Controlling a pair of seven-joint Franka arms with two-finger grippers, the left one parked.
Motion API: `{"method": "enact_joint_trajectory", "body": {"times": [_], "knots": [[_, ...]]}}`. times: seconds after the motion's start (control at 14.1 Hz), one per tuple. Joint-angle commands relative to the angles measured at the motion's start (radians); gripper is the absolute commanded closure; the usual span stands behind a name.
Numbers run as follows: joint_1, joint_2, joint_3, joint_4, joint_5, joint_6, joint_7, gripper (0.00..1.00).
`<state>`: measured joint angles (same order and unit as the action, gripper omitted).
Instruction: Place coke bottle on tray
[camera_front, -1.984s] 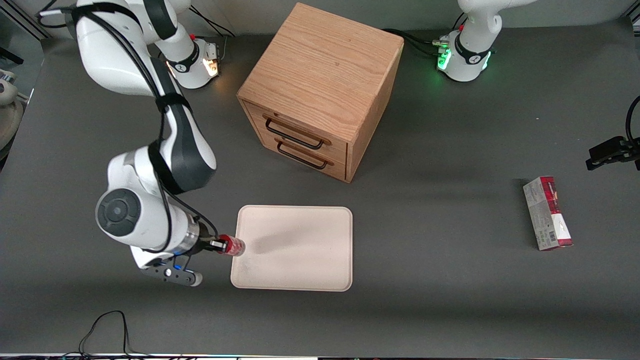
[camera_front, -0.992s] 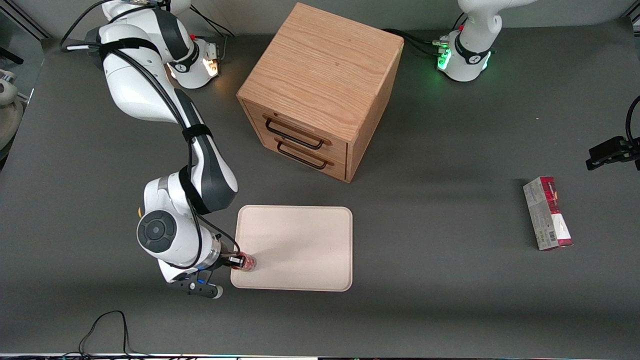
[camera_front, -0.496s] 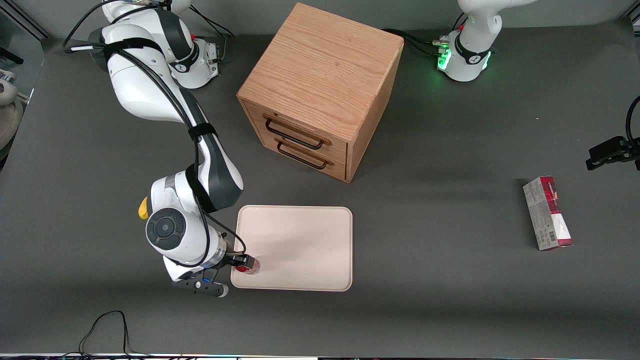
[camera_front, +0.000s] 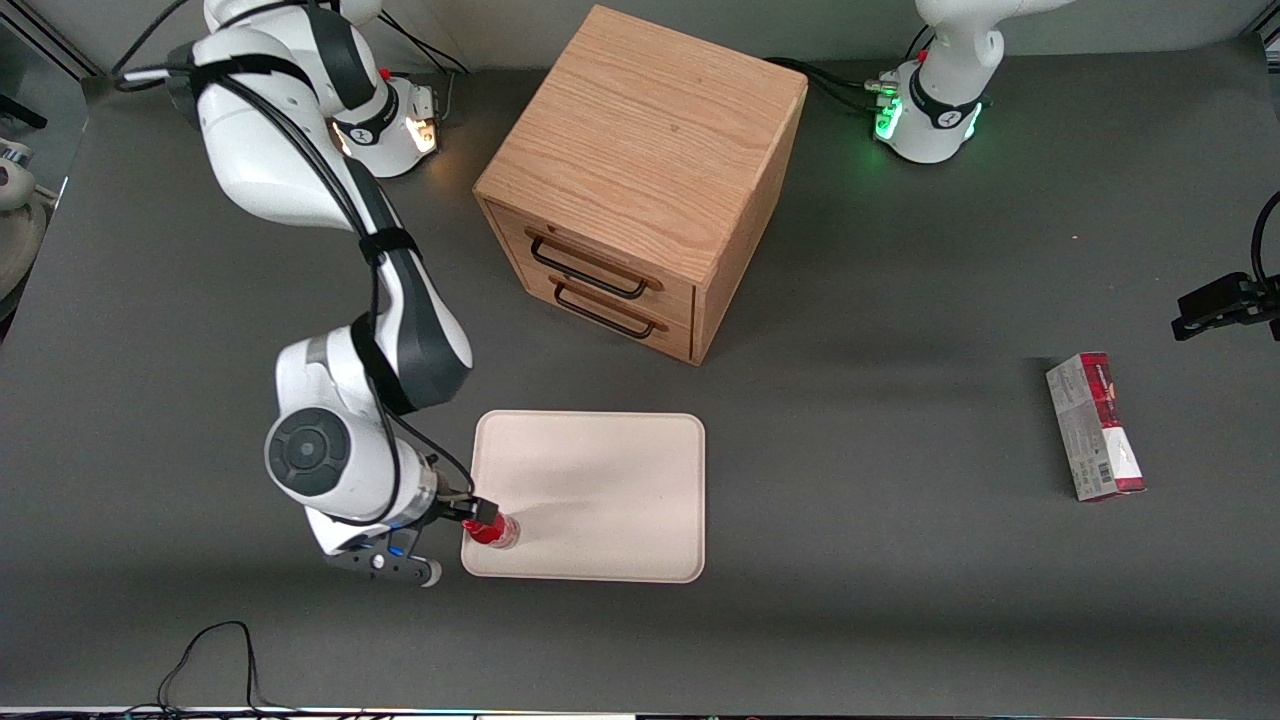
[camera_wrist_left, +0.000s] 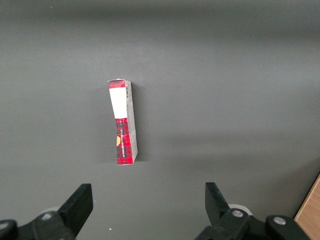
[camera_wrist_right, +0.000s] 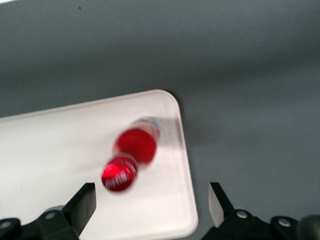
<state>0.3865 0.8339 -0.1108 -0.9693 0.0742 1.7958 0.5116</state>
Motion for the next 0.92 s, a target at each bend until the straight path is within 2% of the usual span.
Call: {"method": "enact_joint_trajectory", "body": {"times": [0.0,0.43,0.57,0.71,0.85], "knots": [[0.0,-0.276,-0.006,-0.334,-0.017,0.0,-0.112,0.0],[-0.003,-0.706,-0.084,-0.783,-0.016,-0.004,-0.358,0.0],[-0.039,-0.845,-0.083,-0.903,-0.019,-0.006,-0.402,0.0],[-0.064,-0.933,-0.079,-0.953,-0.019,-0.015,-0.433,0.0],[-0.093,-0.931,-0.072,-0.895,-0.022,-0.09,-0.433,0.0]]}}
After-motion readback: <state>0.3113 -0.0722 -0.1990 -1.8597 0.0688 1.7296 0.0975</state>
